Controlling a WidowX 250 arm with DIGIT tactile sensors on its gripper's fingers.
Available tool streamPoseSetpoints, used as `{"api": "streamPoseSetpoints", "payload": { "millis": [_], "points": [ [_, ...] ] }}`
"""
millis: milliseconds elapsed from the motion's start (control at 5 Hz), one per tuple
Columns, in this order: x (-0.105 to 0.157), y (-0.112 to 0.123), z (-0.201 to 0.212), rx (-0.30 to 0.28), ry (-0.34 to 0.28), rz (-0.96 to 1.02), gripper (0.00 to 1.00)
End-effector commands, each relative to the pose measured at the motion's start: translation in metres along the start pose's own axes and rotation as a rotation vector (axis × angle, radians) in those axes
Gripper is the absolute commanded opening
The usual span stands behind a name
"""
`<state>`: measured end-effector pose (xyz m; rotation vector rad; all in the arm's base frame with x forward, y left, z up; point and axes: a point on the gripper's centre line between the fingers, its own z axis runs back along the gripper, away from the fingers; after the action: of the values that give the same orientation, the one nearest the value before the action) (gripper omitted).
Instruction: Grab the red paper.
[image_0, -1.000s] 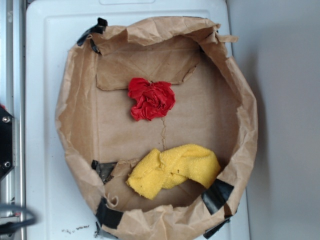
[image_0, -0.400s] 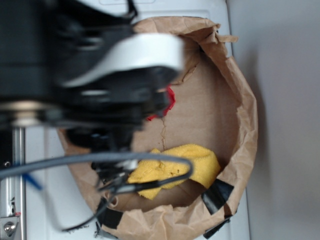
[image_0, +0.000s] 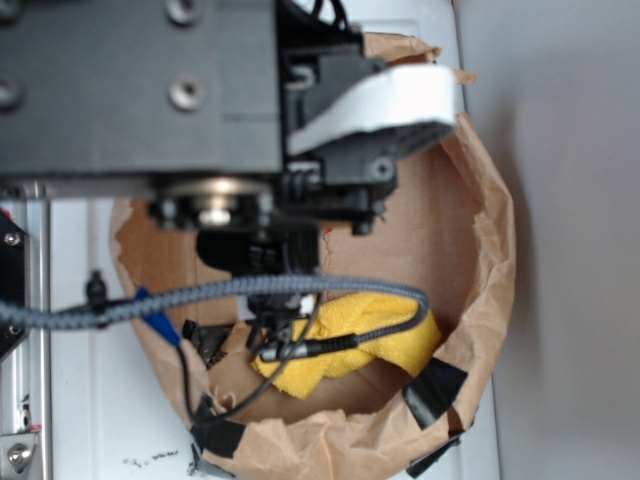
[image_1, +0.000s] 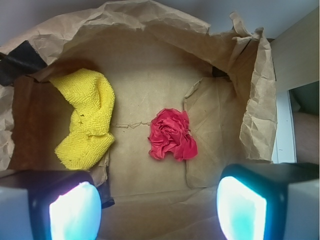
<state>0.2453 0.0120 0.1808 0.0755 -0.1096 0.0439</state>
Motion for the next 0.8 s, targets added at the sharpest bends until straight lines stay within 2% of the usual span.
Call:
{"api": "streamPoseSetpoints", "payload": {
  "millis": [0,200,400,600],
  "points": [
    [0.006,0.006,0.014,0.003,-0.056,0.019,1.00],
    [0.006,0.006,0.014,0.003,-0.056,0.019,1.00],
    [0.015,0.022,-0.004,-0.012,-0.047,0.009,1.00],
    [0.024,0.030,-0.026,-0.015,-0.081,0.021,1.00]
  ]
}}
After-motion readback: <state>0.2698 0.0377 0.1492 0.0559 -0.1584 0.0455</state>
